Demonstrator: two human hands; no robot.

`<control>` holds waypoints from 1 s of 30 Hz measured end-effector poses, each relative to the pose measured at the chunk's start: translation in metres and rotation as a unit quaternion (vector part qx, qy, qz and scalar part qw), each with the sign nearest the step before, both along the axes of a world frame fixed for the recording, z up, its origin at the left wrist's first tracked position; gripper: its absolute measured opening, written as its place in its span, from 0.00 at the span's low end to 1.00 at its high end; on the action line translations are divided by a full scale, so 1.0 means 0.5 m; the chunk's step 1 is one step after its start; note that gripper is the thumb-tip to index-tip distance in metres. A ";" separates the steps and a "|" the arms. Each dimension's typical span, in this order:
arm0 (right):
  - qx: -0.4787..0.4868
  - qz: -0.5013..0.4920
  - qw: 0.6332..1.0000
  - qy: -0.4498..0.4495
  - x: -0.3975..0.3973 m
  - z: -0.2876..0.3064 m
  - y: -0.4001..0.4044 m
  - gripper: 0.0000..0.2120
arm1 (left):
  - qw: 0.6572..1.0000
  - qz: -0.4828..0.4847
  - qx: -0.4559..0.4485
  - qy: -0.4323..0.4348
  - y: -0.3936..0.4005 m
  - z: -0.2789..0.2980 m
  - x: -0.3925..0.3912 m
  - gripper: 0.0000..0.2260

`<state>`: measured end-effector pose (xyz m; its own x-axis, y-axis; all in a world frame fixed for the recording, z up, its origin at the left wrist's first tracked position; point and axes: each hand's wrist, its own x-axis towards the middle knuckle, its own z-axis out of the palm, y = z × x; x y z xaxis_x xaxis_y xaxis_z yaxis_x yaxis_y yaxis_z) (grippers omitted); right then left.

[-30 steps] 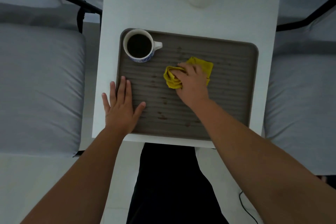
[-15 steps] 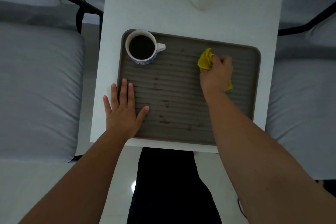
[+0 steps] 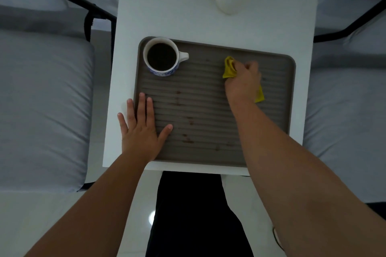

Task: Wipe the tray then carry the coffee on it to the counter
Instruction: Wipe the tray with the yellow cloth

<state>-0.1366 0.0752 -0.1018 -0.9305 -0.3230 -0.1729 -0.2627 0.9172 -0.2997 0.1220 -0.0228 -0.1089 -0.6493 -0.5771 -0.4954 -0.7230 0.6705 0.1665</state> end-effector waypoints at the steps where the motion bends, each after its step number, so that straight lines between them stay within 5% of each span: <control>1: 0.002 -0.035 0.999 -0.006 -0.004 0.000 0.006 0.17 | 1.000 -0.003 -0.003 -0.004 0.000 0.000 0.000 0.40; 4: 0.005 -0.033 0.999 -0.021 0.005 0.013 -0.026 0.17 | 1.000 -0.007 -0.006 -0.001 -0.001 -0.001 -0.001 0.40; 8: 0.021 0.178 0.984 -0.025 0.058 0.015 -0.091 0.22 | 1.000 -0.002 0.001 0.000 -0.001 -0.003 0.000 0.40; 10: 0.034 0.203 0.978 -0.030 0.044 0.011 -0.093 0.23 | 1.000 0.000 0.007 -0.003 -0.003 -0.001 -0.001 0.40; 24: -0.016 -0.094 0.995 -0.015 -0.064 -0.002 0.161 0.19 | 0.999 0.023 0.041 -0.002 -0.004 0.001 -0.003 0.41; 30: 0.046 -0.025 0.998 0.044 0.077 -0.004 0.033 0.21 | 0.999 0.022 0.041 -0.007 -0.005 0.002 -0.006 0.42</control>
